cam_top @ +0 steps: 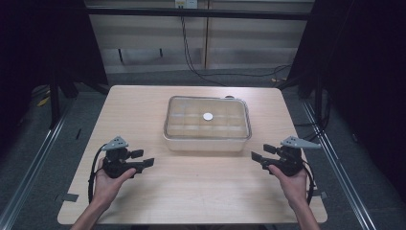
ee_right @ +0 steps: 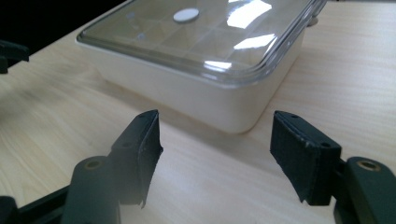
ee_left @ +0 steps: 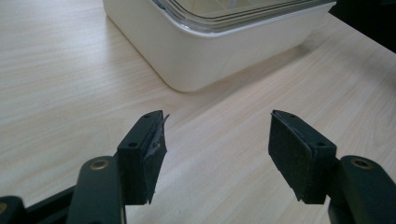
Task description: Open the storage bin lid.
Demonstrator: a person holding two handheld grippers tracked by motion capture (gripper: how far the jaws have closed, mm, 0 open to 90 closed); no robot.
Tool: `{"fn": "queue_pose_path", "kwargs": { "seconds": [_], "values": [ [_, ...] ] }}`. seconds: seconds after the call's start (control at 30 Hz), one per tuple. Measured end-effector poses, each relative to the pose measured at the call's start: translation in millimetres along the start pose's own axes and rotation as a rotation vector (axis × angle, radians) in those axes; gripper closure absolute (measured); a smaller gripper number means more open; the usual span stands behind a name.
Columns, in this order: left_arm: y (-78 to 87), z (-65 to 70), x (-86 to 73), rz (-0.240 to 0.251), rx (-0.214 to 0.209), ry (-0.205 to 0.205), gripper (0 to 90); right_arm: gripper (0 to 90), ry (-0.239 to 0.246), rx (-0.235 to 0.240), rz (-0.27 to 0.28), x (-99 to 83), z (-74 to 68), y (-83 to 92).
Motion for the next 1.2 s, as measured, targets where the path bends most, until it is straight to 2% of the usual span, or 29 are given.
{"fn": "queue_pose_path", "kwargs": {
  "seconds": [0.03, 0.1, 0.17, 0.2, 0.3, 0.33, 0.4, 0.53, 0.67, 0.77, 0.8, 0.87, 1.03, 1.17, 1.2],
  "values": [
    [-1.7, -0.4, 2.9, -0.001, -0.003, -0.007, 33.3, 32.7, -0.002, -0.008, 0.012, 5.8, 2.4, -1.3],
    [-3.7, -0.9, 7.6, 0.004, -0.006, -0.023, 33.6, 32.5, 0.001, -0.012, 0.017, 7.8, 3.7, -2.0],
    [-5.4, 1.3, 14.4, -0.005, 0.008, -0.065, 32.5, 33.1, 0.010, -0.033, 0.023, 17.2, 9.3, -4.2],
    [-5.1, 2.3, 16.7, 0.012, 0.006, -0.070, 31.1, 33.2, 0.009, -0.029, 0.027, 19.2, 10.7, -4.9],
    [-5.1, 2.6, 21.4, 0.018, 0.003, -0.074, 29.9, 32.8, 0.007, -0.030, 0.028, 23.9, 13.0, -6.6],
    [-4.7, 2.0, 24.4, 0.028, 0.000, -0.077, 29.9, 33.5, 0.007, -0.015, 0.016, 25.9, 13.7, -7.3],
    [-4.8, -1.2, 30.1, 0.046, -0.004, -0.070, 29.1, 36.8, 0.012, -0.004, 0.007, 30.5, 14.8, -9.6],
    [-6.8, -5.7, 34.3, 0.036, -0.005, -0.063, 27.5, 38.4, -0.001, 0.003, -0.001, 32.8, 15.6, -12.2],
    [-10.0, -10.1, 42.0, 0.039, -0.001, -0.059, 27.5, 37.1, -0.014, 0.032, -0.030, 38.7, 18.0, -20.7],
    [-12.1, -11.8, 45.6, 0.036, 0.001, -0.058, 27.6, 34.8, 0.005, 0.015, -0.042, 45.4, 17.8, -24.0],
    [-12.4, -13.2, 49.3, 0.052, 0.017, -0.056, 28.4, 32.1, 0.006, 0.016, -0.038, 47.9, 17.2, -25.0],
    [-11.8, -15.0, 52.2, 0.062, 0.025, -0.046, 31.2, 29.4, 0.008, 0.048, -0.054, 52.8, 14.3, -26.4],
    [-15.9, -19.8, 59.0, 0.032, 0.029, -0.053, 31.2, 22.2, 0.005, 0.014, -0.056, 63.0, 18.7, -30.6],
    [-18.5, -24.3, 64.9, 0.033, 0.021, -0.042, 30.7, 22.7, 0.006, 0.005, -0.071, 67.5, 23.9, -36.4],
    [-21.2, -29.1, 69.5, 0.028, 0.023, -0.035, 30.5, 22.6, 0.006, -0.003, -0.090, 70.9, 25.4, -41.8]
  ]
}}
Point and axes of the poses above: each handheld gripper's, and its own axes: y roughly backward along the jaws, x roughly out of its top, z roughly to its right, the point moved 3 cm from there along -y, roughly forward along the jaws, and after that the axes turned 10 degrees about -x, right-handed, at the moved point
